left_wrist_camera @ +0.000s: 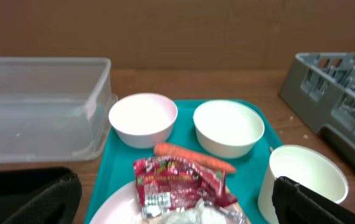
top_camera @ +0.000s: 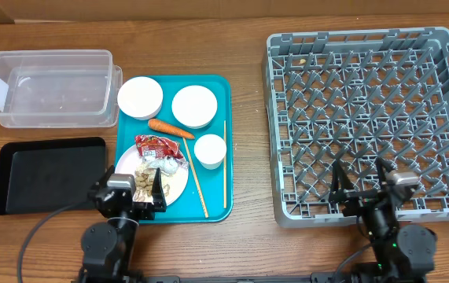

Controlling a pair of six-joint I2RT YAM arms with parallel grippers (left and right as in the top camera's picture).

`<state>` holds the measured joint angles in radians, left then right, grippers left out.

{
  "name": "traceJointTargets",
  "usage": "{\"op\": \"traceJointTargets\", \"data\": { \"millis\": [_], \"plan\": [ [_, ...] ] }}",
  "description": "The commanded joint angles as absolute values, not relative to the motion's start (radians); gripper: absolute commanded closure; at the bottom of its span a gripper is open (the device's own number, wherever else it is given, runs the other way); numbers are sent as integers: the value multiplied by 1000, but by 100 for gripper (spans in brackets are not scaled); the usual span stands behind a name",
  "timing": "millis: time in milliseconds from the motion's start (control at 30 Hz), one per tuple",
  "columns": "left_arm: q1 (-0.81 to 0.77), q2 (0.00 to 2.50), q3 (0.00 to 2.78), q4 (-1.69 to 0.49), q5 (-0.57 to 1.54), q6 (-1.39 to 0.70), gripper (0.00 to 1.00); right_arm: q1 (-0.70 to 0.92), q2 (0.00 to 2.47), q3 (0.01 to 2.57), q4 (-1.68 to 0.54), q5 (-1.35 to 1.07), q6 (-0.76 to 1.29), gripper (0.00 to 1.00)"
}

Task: Sort waste into correct bins and load items into the dishwasher
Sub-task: 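Reach the left gripper to the red wrapper on the plate and grasp it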

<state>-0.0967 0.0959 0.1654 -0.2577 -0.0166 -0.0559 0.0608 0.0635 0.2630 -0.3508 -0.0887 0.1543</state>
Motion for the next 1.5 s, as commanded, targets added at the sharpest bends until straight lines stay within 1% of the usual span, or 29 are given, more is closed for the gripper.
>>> {"op": "traceJointTargets", "data": {
  "millis": [0, 100, 167, 200, 267, 300, 367, 567, 667, 833, 900, 967, 1067, 1100, 1167, 1233, 1300, 1333, 1367, 1400, 1467],
  "plan": [
    [-90, 277, 354, -290, -26, -90, 0, 66, 177, 452, -470, -79, 184, 0],
    [-90, 480, 521, -356, -12, -89, 0, 66, 311, 604, -595, -79, 183, 0],
    [-90, 671, 693, -458, 36, -89, 0, 66, 425, 722, -696, -79, 179, 0],
    [-90, 746, 768, -516, 54, -89, 0, 66, 496, 794, -771, -78, 176, 0],
    [-90, 989, 1035, -764, 85, -90, 0, 66, 658, 956, -962, -78, 175, 0],
    [-90, 1048, 1102, -827, 107, -90, 0, 66, 713, 1004, -1025, -73, 152, 0],
    [-90, 1127, 1183, -907, 125, -90, 0, 66, 773, 1041, -1073, -68, 146, 0],
    [-90, 1269, 1207, -937, 237, -94, 0, 66, 873, 1050, -1113, -68, 146, 0],
    [-90, 1363, 1206, -931, 234, -114, 0, 66, 892, 1050, -1110, -67, 146, 0],
    [-90, 1558, 1206, -923, 175, -371, 0, 66, 918, 1050, -1110, -68, 146, 0],
    [-90, 1618, 1206, -906, 170, -424, 0, 66, 925, 1050, -1111, -68, 146, 0],
    [-90, 1679, 1206, -873, 169, -480, 4, 66, 931, 1050, -1114, -68, 146, 0],
    [-90, 1733, 1206, -826, 170, -506, 10, 66, 932, 1050, -1115, -68, 146, 0],
    [-90, 1748, 1206, -812, 170, -514, 13, 66, 932, 1050, -1114, -68, 146, 0],
    [-90, 1776, 1206, -791, 170, -514, 28, 66, 932, 1050, -1115, -68, 146, 0],
    [-90, 1779, 1206, -791, 170, -513, 48, 66, 932, 1050, -1115, -68, 146, 0],
    [-90, 1777, 1208, -792, 170, -514, 62, 66, 932, 1050, -1115, -68, 146, 0],
    [-90, 1777, 1208, -792, 170, -514, 73, 66, 932, 1050, -1115, -68, 146, 0],
    [-90, 1777, 1208, -792, 170, -514, 78, 66, 932, 1050, -1115, -68, 146, 0],
    [-90, 1777, 1208, -792, 170, -514, 80, 66, 932, 1050, -1115, -68, 146, 0],
    [-90, 1777, 1208, -788, 168, -513, 92, 66, 932, 1050, -1115, -68, 146, 0]
  ]
}}
